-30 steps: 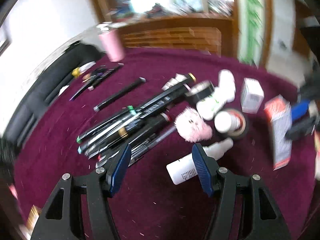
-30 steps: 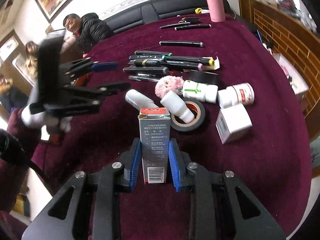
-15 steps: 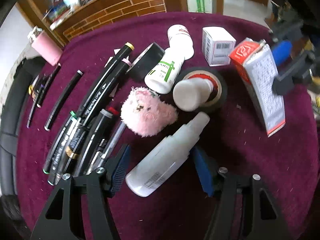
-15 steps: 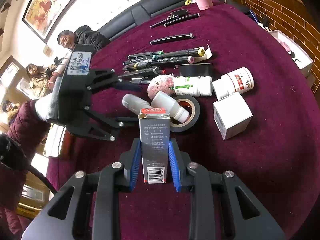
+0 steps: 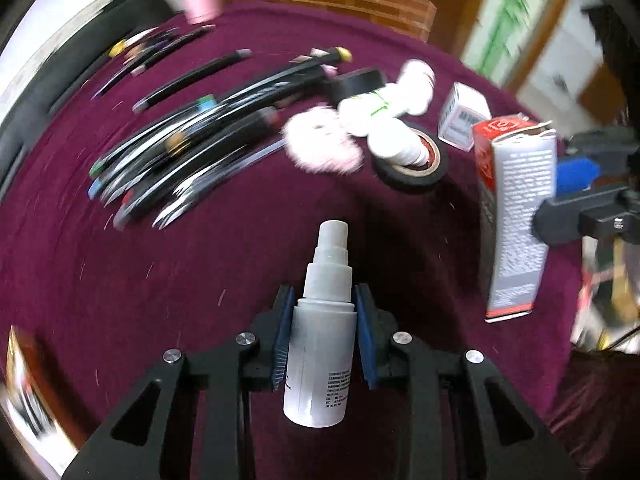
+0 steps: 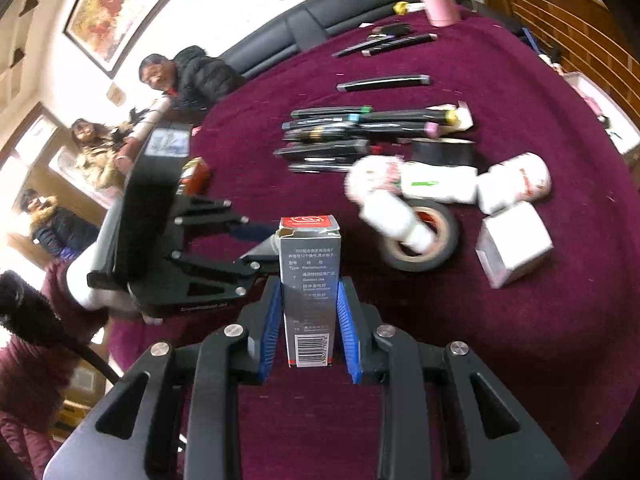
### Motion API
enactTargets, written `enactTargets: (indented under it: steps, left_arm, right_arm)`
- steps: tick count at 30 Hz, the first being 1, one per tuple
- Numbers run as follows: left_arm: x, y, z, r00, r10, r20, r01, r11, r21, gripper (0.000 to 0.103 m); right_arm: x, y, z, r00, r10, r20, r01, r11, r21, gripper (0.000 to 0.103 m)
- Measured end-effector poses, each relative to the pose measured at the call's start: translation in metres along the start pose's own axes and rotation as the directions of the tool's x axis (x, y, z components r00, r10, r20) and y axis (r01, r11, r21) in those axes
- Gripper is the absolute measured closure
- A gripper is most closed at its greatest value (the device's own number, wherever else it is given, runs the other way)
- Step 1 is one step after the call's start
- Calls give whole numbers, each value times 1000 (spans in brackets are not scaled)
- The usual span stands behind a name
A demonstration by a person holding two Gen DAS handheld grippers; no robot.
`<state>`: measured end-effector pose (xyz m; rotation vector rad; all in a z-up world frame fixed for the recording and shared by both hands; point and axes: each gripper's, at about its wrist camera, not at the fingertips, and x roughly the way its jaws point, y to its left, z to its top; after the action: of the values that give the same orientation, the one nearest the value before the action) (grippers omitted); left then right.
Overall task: Organize objects
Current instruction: 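Grasp the white spray bottle with the left gripper while the right carries the grey box to the tray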
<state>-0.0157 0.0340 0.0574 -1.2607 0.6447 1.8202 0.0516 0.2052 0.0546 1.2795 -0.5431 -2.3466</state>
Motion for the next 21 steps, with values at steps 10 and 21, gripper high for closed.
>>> enactTargets:
  steps: [10,21]
  left_arm:
    - [-138,58,-122,977,89,192,-16,936,-351,77]
    - [-222,194,-221,895,402,195,-167,705,-689,77]
  right_arm:
    - [29,98,15,988,143,-58,-152,971,-186,78]
    - [112,247,78,911,355,-210,-402,881,-252,77]
